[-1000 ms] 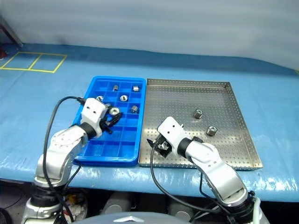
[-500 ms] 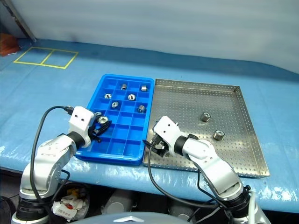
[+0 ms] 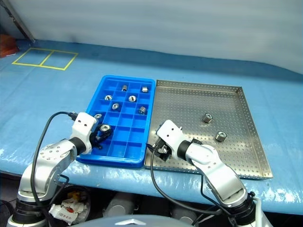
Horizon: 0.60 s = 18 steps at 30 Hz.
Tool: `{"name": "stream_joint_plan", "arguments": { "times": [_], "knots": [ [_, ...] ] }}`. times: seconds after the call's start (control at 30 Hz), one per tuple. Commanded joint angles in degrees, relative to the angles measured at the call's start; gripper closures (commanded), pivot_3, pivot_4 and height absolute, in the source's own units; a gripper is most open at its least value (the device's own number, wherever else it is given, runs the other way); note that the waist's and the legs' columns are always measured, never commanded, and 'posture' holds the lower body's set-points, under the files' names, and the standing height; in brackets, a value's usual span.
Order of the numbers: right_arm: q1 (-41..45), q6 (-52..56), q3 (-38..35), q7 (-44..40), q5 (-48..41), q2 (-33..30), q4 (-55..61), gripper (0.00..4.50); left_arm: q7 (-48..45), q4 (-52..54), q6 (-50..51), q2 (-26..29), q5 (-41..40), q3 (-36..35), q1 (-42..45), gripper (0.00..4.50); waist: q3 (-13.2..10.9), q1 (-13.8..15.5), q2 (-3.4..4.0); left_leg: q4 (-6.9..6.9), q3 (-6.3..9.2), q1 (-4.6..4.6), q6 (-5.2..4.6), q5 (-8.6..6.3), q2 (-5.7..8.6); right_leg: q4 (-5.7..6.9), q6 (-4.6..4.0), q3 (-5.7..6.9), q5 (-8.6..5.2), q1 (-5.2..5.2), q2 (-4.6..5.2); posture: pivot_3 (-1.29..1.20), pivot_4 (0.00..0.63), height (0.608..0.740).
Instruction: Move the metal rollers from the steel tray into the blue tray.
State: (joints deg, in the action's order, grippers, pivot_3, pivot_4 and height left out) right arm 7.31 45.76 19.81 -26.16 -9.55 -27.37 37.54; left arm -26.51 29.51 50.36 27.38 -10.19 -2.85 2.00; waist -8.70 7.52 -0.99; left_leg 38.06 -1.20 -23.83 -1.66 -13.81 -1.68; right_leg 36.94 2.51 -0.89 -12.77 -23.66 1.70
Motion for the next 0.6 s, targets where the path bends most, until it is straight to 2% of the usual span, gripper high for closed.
{"name": "stream_joint_plan", "arguments": {
  "times": [0.03,0.2,0.43,0.6],
  "knots": [
    [-0.2,0.1,-1.1,0.5,0.0,0.0,2.7,0.0,-1.2,0.8,0.2,1.2,-1.5,0.3,1.4,1.79,0.0,0.0,0.0,0.0,0.01,0.0,0.0,0.0,0.0,0.0,0.0,0.01,-0.01,0.0,0.0,0.27,0.15,0.74],
    [-1.2,0.9,-1.9,1.1,-0.1,-0.2,3.9,0.0,-1.5,0.9,0.3,2.2,-2.1,-0.2,3.1,0.09,0.0,-0.2,0.0,0.01,0.0,-0.02,0.0,0.0,0.04,-0.04,0.0,0.02,-0.01,0.01,0.07,0.26,0.15,0.74],
    [-6.2,3.3,-6.4,1.2,-1.0,-2.7,8.6,0.0,-5.2,1.4,-5.5,0.2,-7.6,-0.9,9.5,0.01,0.0,-0.4,0.0,0.01,0.05,-0.05,0.0,0.0,0.06,-0.04,-0.02,0.07,0.0,0.01,0.08,0.22,0.15,0.74],
    [-12.4,5.9,-11.2,1.9,-1.0,-5.2,12.8,0.0,-12.1,-2.5,-9.5,2.1,-8.0,6.1,15.4,0.01,0.0,-1.1,0.0,0.0,0.02,-0.06,-0.01,0.0,0.09,-0.04,-0.1,0.06,0.04,0.01,0.08,0.18,0.15,0.74]
  ]
}}
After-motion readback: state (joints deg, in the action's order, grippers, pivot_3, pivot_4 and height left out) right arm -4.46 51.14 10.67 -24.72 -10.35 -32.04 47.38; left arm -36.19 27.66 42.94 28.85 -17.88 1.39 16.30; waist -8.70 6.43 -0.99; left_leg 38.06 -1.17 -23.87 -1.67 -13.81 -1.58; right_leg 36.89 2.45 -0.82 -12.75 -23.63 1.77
